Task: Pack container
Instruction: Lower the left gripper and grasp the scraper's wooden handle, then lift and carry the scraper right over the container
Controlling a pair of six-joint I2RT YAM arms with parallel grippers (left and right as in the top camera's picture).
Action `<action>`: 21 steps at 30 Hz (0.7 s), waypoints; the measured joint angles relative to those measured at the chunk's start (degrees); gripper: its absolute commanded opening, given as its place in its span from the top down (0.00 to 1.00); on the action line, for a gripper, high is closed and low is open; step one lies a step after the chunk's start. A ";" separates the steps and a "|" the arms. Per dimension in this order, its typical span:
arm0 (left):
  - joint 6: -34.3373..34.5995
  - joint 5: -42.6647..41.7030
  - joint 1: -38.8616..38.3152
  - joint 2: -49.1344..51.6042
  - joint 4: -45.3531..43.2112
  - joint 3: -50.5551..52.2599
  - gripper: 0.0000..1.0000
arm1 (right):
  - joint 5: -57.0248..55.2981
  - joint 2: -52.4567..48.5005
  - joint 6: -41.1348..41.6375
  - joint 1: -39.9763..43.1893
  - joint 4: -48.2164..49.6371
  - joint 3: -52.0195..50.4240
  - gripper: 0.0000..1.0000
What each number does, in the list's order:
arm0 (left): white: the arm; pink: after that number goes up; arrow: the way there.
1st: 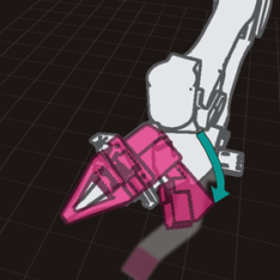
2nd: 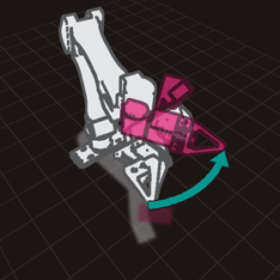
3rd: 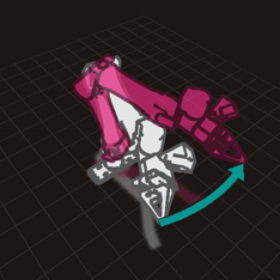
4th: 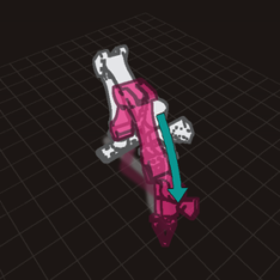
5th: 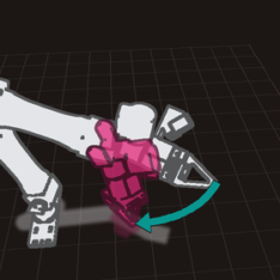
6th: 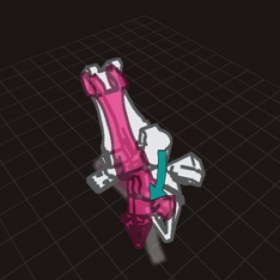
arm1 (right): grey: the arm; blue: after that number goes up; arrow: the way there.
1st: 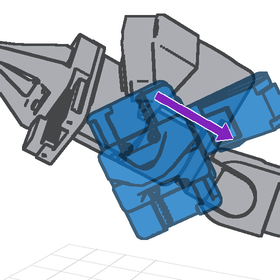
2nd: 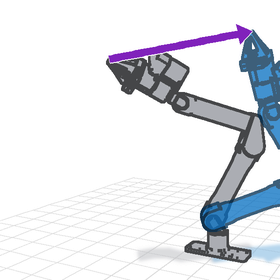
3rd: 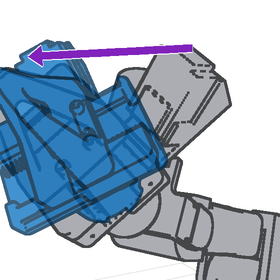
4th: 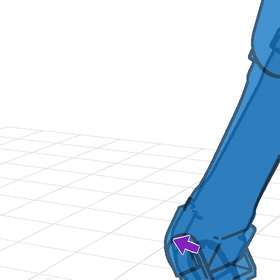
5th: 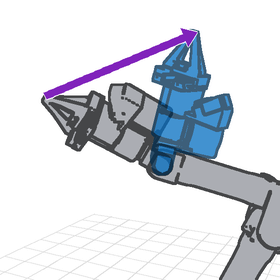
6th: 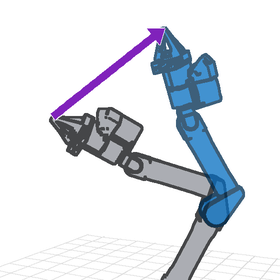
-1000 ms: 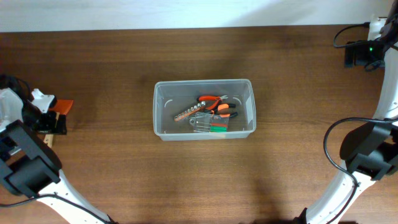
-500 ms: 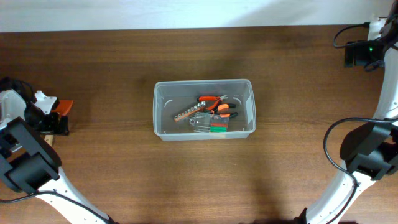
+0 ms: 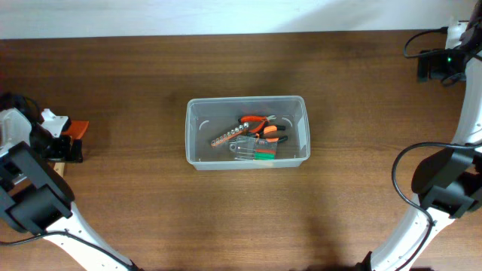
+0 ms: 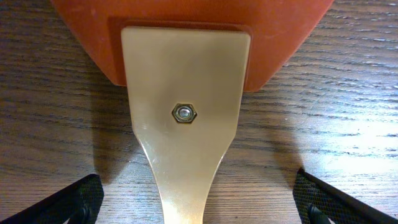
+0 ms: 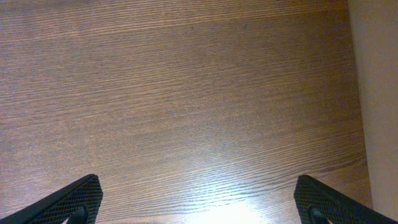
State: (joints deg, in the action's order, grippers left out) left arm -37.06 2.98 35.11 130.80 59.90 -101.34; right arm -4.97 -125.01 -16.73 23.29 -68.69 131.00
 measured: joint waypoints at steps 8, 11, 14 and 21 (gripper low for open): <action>0.33 -0.04 0.00 0.00 -0.20 0.00 0.32 | 0.00 0.00 0.02 -0.02 0.00 0.00 0.01; 0.31 -0.02 0.00 0.00 -0.20 0.00 0.45 | 0.00 0.00 -0.02 0.00 0.00 -0.02 0.01; 0.46 0.02 0.00 0.00 -0.22 0.00 0.55 | 0.00 0.00 0.00 0.00 0.00 -0.02 0.01; 0.44 0.02 0.00 0.00 -0.24 0.00 0.69 | 0.00 0.00 0.00 0.00 0.00 0.00 0.01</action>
State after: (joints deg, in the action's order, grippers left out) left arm -36.62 3.01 35.11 130.80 59.66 -101.34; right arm -4.97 -125.01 -16.73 23.29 -68.69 131.00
